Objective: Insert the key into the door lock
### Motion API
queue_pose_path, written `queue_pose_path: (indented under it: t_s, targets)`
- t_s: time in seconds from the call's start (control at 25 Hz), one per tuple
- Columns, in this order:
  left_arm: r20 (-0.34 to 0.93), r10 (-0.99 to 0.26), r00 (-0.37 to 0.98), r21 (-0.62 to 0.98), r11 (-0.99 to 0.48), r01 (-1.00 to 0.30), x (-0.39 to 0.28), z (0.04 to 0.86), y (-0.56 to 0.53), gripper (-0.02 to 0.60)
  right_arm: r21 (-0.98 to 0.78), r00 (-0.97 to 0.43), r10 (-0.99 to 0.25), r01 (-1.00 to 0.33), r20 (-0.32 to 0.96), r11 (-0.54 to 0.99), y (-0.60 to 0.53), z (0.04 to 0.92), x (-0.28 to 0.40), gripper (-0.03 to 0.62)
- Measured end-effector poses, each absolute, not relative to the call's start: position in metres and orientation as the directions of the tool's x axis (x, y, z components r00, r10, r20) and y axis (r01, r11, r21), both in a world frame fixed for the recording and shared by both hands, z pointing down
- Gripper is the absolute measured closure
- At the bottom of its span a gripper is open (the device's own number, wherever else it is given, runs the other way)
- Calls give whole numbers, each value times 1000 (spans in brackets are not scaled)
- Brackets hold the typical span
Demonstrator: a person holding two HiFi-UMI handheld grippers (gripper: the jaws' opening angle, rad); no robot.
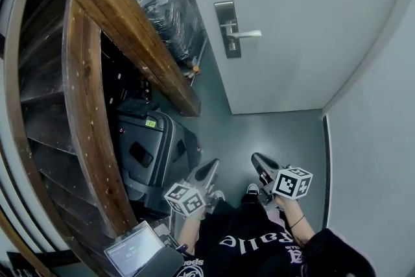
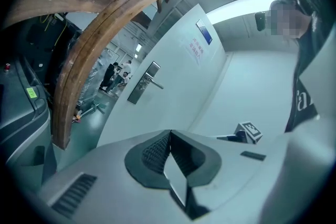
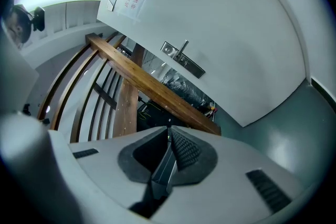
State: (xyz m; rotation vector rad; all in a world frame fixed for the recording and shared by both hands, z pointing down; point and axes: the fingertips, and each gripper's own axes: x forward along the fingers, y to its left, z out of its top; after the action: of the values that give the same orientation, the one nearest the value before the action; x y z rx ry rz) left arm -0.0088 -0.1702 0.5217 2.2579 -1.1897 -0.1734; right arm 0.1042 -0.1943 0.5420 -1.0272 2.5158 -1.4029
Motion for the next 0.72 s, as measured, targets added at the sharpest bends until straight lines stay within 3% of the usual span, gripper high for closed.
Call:
queue_pose_path:
  t_s: [0.28, 0.72]
  targets:
    - [96, -784, 613, 505, -493, -709, -47, 506, -132, 577, -767, -741, -628, -540, 238, 347, -158, 538, 81, 560]
    - [127, -746, 653, 541, -500, -676, -142, 531, -3, 577, -770, -691, -693, -550, 203, 323, -52, 531, -16, 560]
